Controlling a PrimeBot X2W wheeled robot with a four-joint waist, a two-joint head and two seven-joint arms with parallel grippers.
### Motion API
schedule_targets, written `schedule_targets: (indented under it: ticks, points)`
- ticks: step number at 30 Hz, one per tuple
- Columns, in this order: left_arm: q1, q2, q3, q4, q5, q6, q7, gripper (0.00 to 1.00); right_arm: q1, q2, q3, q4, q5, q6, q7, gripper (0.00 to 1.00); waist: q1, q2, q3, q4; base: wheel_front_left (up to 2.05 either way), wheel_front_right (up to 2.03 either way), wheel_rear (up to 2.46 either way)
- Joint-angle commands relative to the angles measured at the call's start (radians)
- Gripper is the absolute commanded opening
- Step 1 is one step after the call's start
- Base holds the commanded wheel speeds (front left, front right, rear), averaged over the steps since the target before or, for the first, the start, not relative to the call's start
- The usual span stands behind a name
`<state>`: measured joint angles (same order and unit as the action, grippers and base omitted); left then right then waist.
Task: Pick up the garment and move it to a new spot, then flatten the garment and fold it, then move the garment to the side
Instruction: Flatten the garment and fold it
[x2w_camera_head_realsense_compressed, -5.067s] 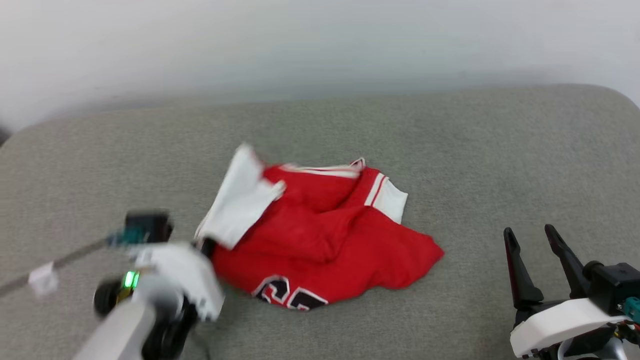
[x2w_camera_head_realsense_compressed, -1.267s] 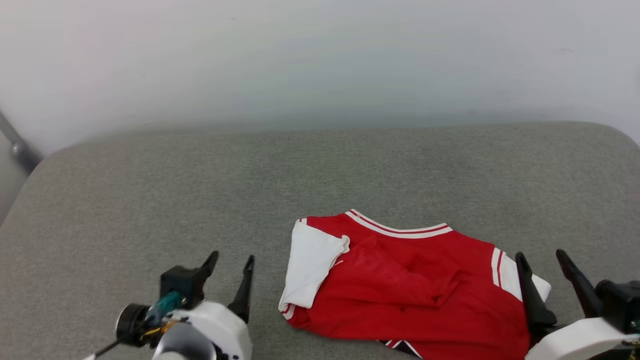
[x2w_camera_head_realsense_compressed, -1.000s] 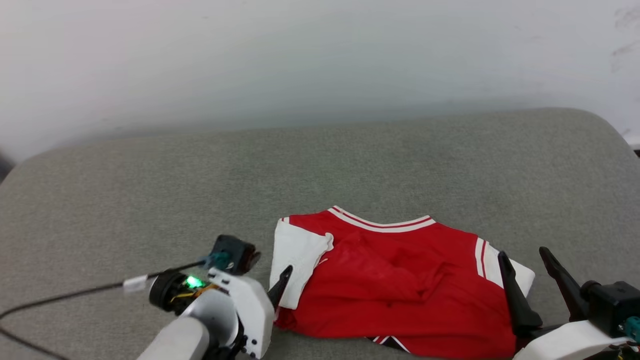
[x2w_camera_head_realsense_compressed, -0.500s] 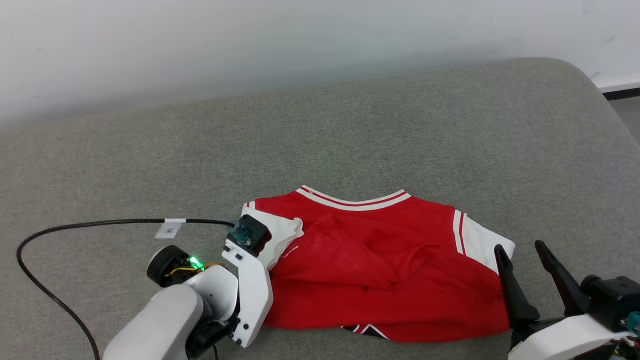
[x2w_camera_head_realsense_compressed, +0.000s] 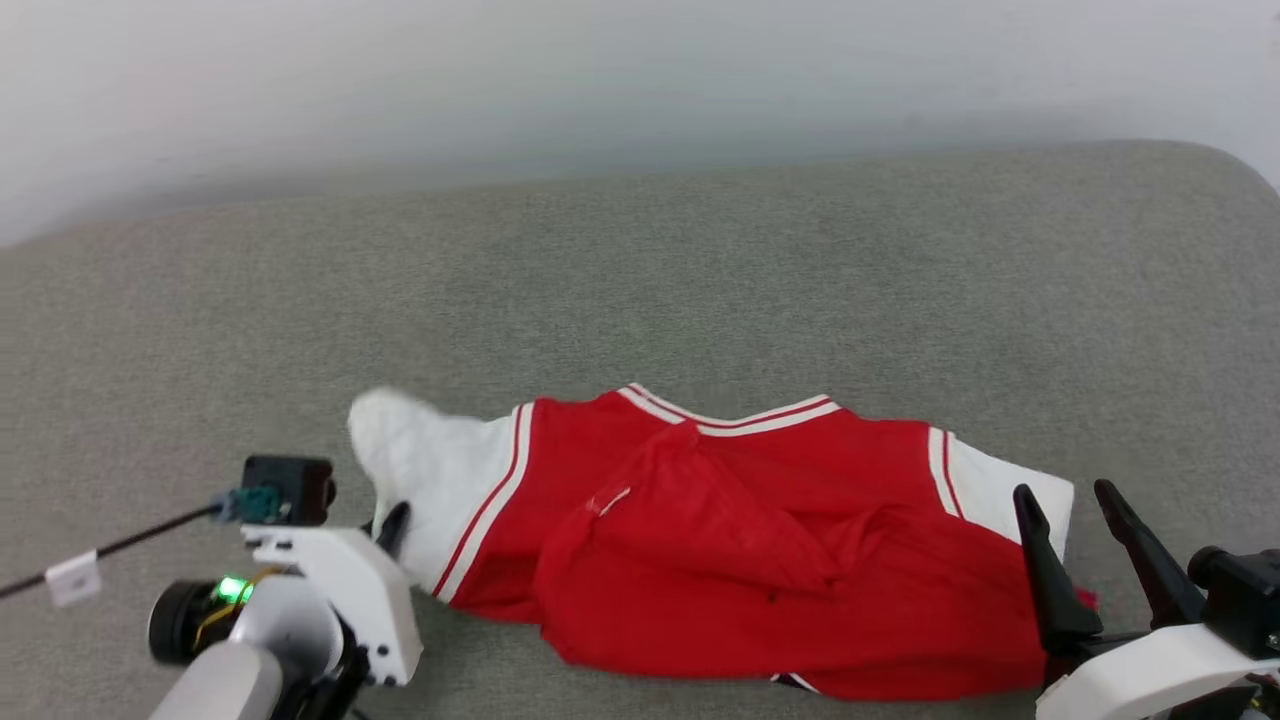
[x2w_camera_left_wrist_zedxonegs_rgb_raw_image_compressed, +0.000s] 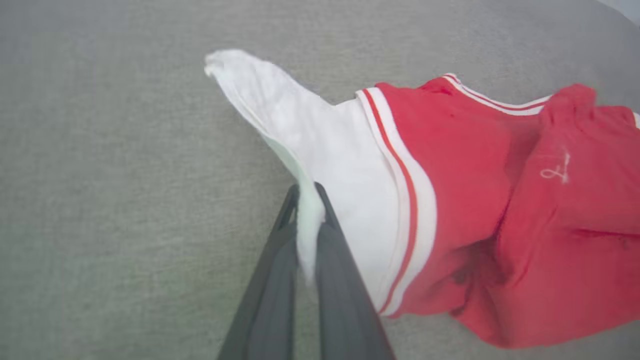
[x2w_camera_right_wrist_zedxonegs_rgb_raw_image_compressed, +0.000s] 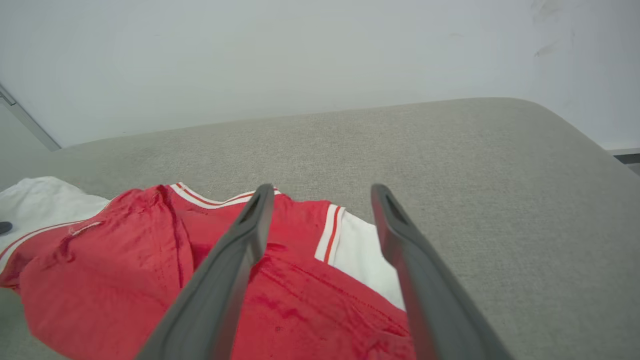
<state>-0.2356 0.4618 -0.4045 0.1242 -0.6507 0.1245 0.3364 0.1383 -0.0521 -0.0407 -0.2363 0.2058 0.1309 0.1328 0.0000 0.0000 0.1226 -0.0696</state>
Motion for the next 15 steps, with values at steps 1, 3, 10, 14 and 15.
schedule_targets:
  ticks: [1, 3, 10, 14, 15]
  points:
    - [0.035, -0.001, 0.012, -0.002, -0.009, 0.014, -0.014, 0.00, -0.017, 0.003, -0.002, -0.005, -0.003, 0.000, 0.003, 1.00, 0.0000, 0.0000, -0.004, 0.024, 0.00, 0.00, 0.00]
    - [0.110, -0.007, 0.040, 0.004, -0.037, 0.042, -0.037, 0.00, -0.017, 0.003, -0.005, -0.008, -0.005, 0.000, 0.006, 1.00, 0.0000, 0.0000, -0.004, 0.045, 0.00, 0.00, 0.00]
    - [0.265, -0.070, 0.062, 0.070, -0.091, 0.074, -0.117, 0.00, -0.015, 0.003, -0.016, -0.011, -0.012, 0.000, 0.021, 1.00, 0.0000, 0.0000, -0.010, 0.094, 0.00, 0.00, 0.00]
    - [0.255, -0.097, 0.049, 0.095, -0.064, 0.072, -0.182, 1.00, -0.005, 0.003, -0.022, -0.008, -0.014, 0.000, 0.032, 1.00, 0.0000, 0.0000, -0.036, 0.108, 0.00, 0.00, 0.00]
    - [0.242, -0.101, 0.046, 0.095, -0.052, 0.070, -0.204, 1.00, -0.002, 0.003, -0.024, -0.007, -0.015, 0.000, 0.035, 1.00, 0.0000, 0.0000, -0.047, 0.109, 0.00, 0.00, 0.00]
